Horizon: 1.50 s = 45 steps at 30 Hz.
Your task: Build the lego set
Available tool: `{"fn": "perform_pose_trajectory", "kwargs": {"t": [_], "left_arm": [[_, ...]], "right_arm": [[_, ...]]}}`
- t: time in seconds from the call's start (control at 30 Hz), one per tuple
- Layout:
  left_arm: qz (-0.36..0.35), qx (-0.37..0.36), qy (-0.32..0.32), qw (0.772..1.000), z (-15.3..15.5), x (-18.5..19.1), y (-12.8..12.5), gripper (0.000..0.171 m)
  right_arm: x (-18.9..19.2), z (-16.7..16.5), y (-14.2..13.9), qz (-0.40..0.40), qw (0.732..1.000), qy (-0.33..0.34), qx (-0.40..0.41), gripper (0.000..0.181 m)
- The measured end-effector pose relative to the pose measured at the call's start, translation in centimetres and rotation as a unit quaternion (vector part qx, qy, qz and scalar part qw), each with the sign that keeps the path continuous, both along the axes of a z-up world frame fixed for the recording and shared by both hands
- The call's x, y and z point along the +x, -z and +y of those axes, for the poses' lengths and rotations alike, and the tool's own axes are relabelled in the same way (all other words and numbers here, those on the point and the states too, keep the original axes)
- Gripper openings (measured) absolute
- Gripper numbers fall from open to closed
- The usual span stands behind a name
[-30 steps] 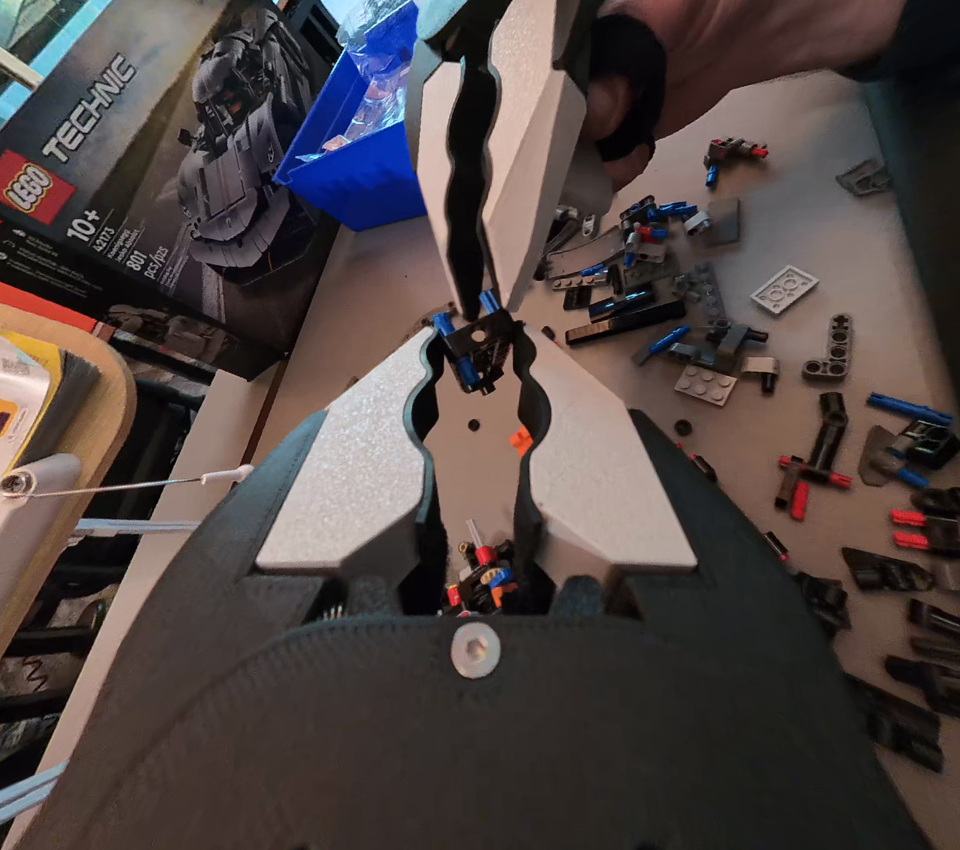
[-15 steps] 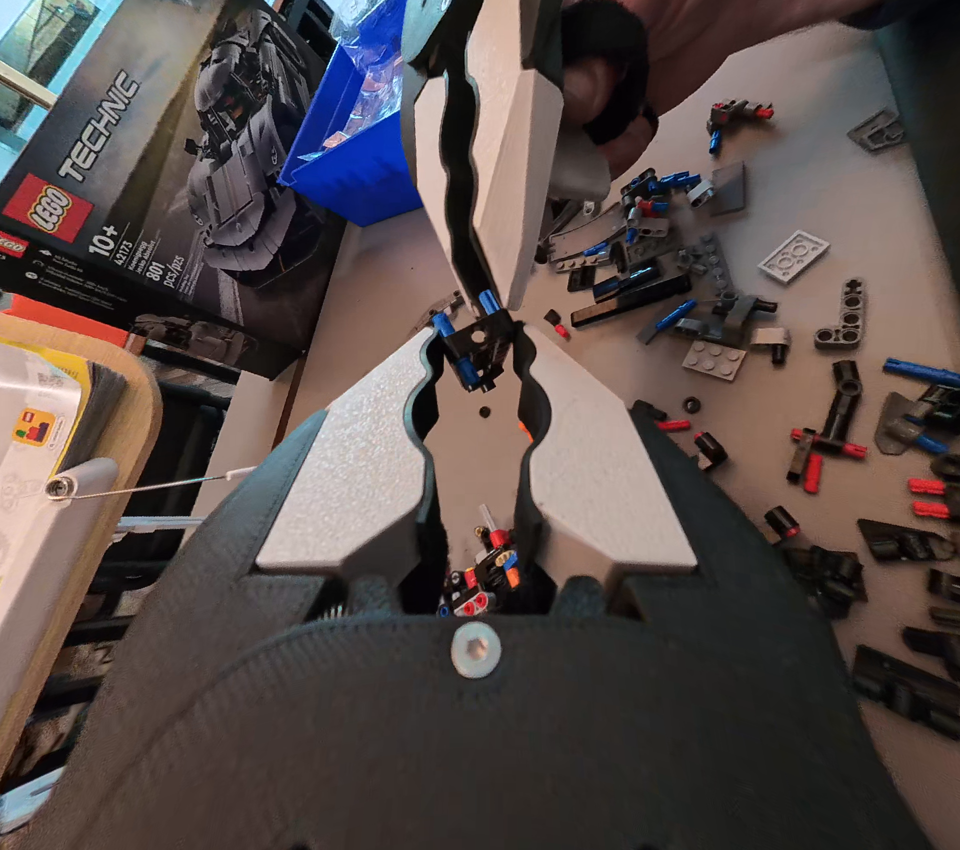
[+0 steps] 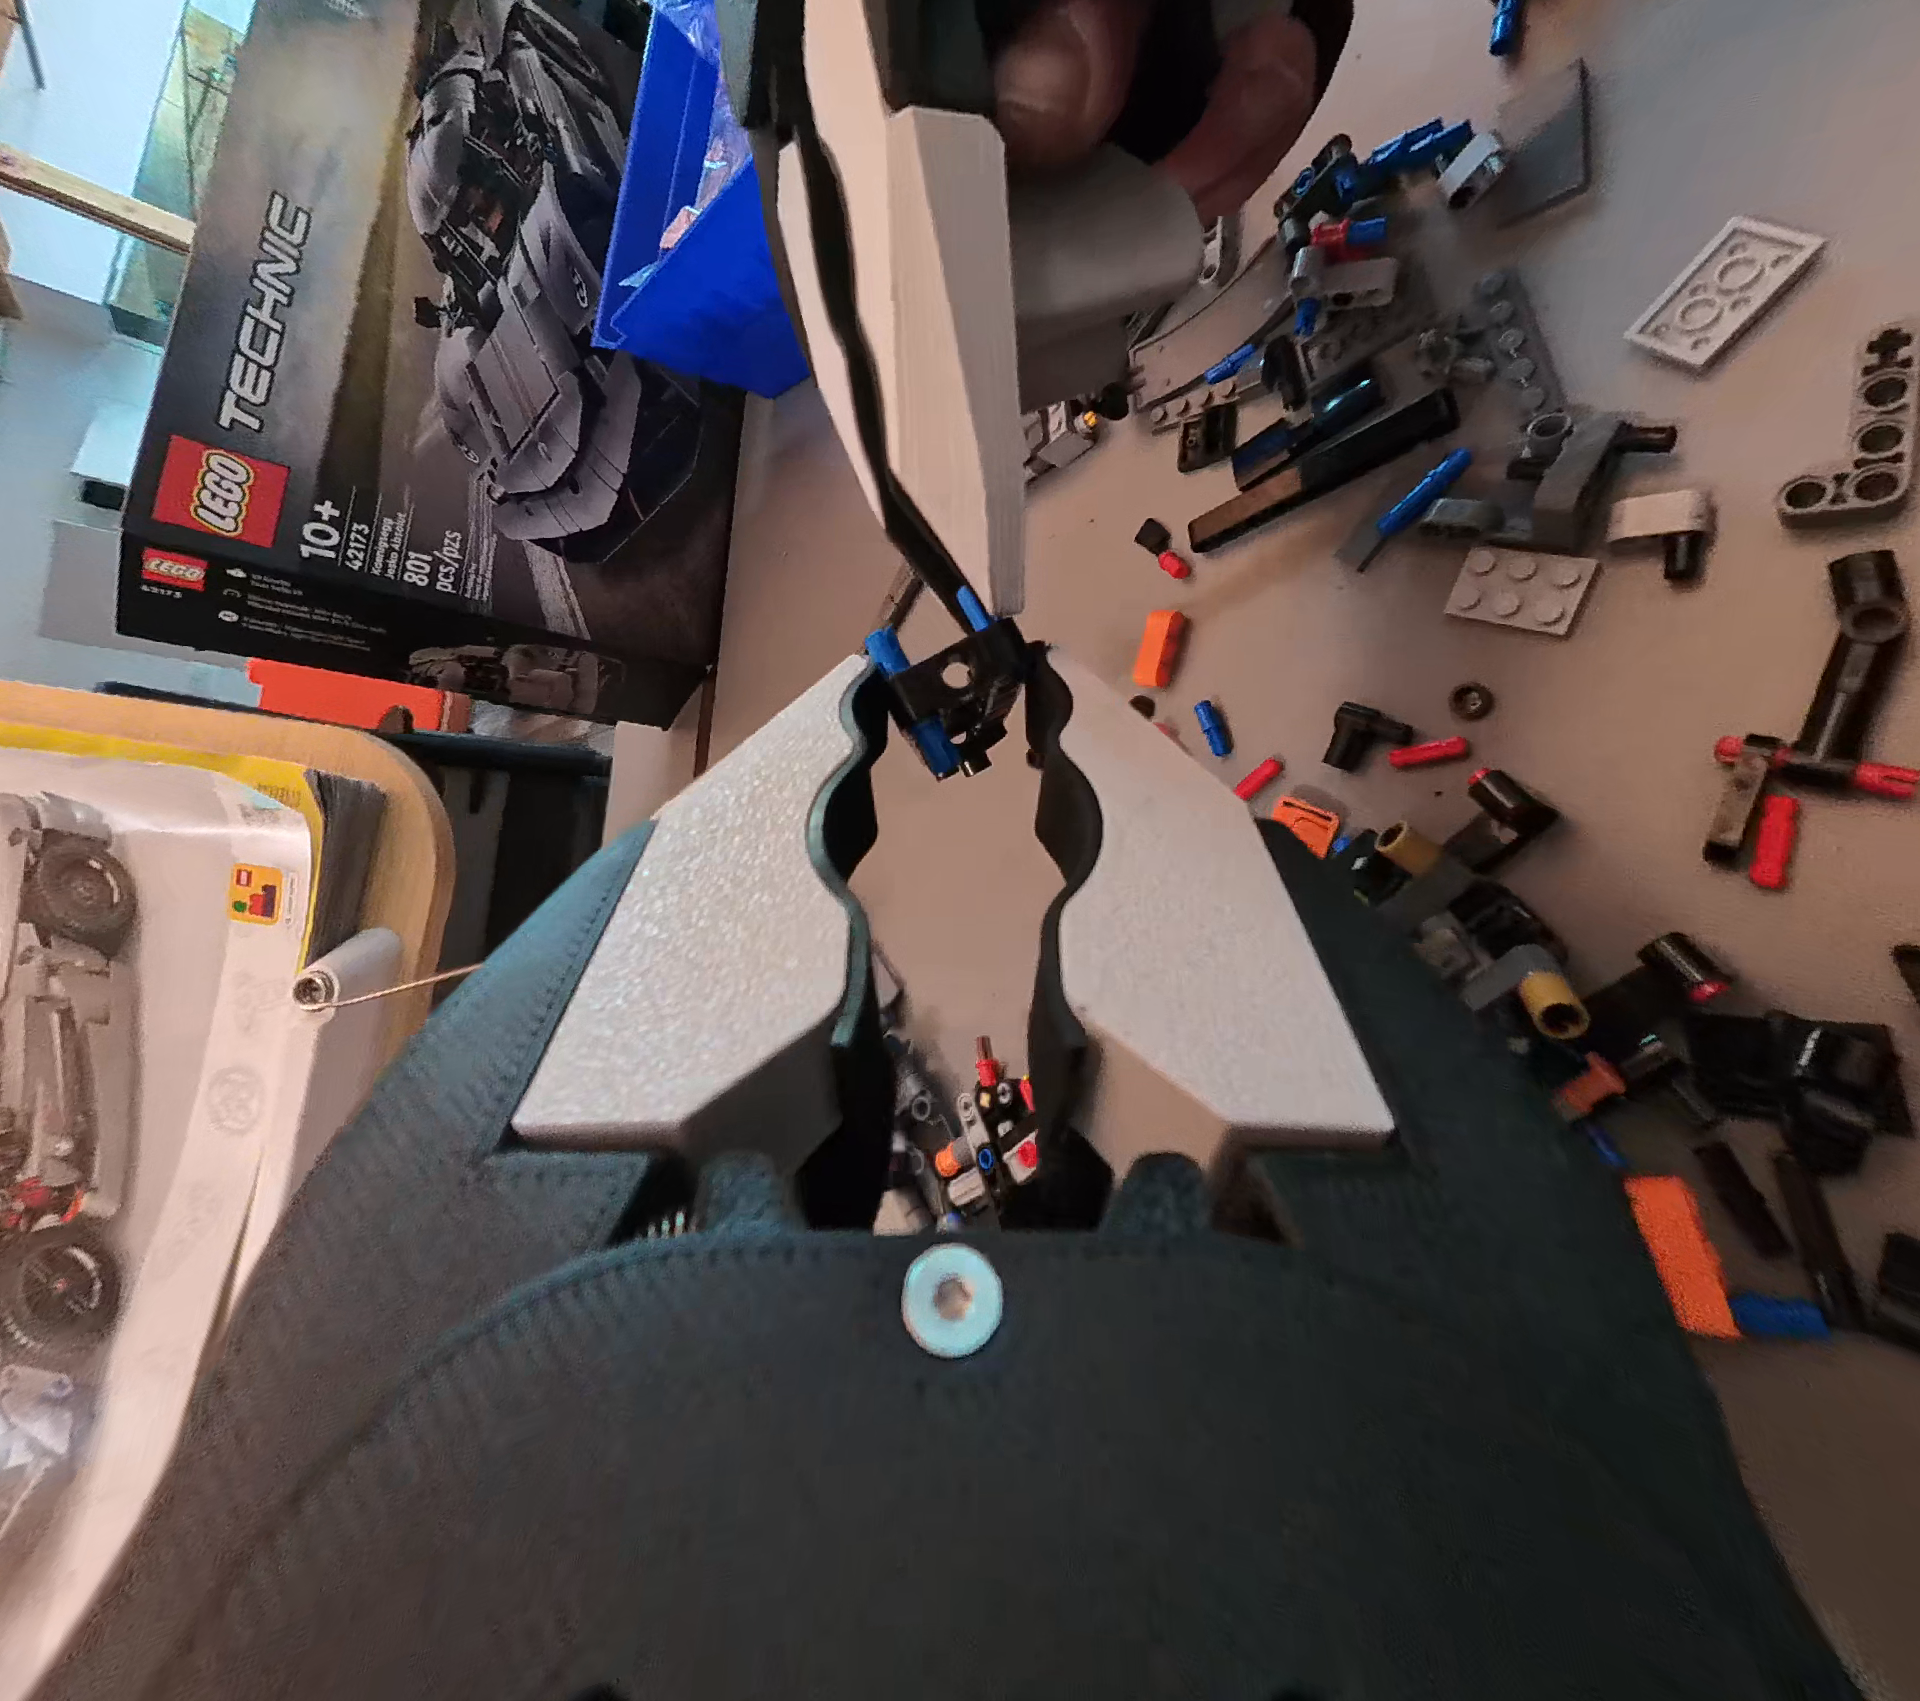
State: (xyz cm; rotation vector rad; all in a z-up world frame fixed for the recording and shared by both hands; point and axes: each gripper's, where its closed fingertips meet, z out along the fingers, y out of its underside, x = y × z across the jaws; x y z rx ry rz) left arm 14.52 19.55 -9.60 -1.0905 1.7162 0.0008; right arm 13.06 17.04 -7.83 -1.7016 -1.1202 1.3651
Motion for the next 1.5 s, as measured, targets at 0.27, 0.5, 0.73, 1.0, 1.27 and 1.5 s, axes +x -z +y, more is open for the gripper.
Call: {"fn": "perform_pose_trajectory", "kwargs": {"t": [0.27, 0.5, 0.73, 1.0, 1.27, 1.5], "left_arm": [[0.016, 0.038, -0.010, 0.999, 0.2, 0.0, -0.2, 0.024], [0.016, 0.049, 0.005, 0.999, -1.3, -0.1, -1.2, 0.023], [0.015, -0.004, 0.024, 1.000, -2.4, -0.8, -1.0, 0.021], [-0.063, -0.085, 0.042, 0.994, -2.0, -1.5, -2.6, 0.021], [-0.026, -0.042, 0.031, 0.998, -1.6, -0.1, -0.9, 0.022], [-0.029, -0.036, 0.042, 0.998, -2.0, 0.1, -1.1, 0.022]], "right_arm": [[0.2, 0.0, 0.1, -0.023, 0.999, 0.006, 0.024, 0.000], [0.5, -1.1, -0.7, -0.026, 0.998, -0.014, 0.055, 0.000], [1.0, -1.6, -1.1, -0.017, 0.997, -0.032, 0.071, 0.000], [4.1, 0.7, -2.0, 0.007, 0.995, 0.051, 0.084, 0.000], [0.9, -1.3, -1.7, 0.024, 0.997, -0.018, 0.066, 0.000], [1.2, -1.2, -1.7, 0.023, 0.998, -0.013, 0.064, 0.003]]}}
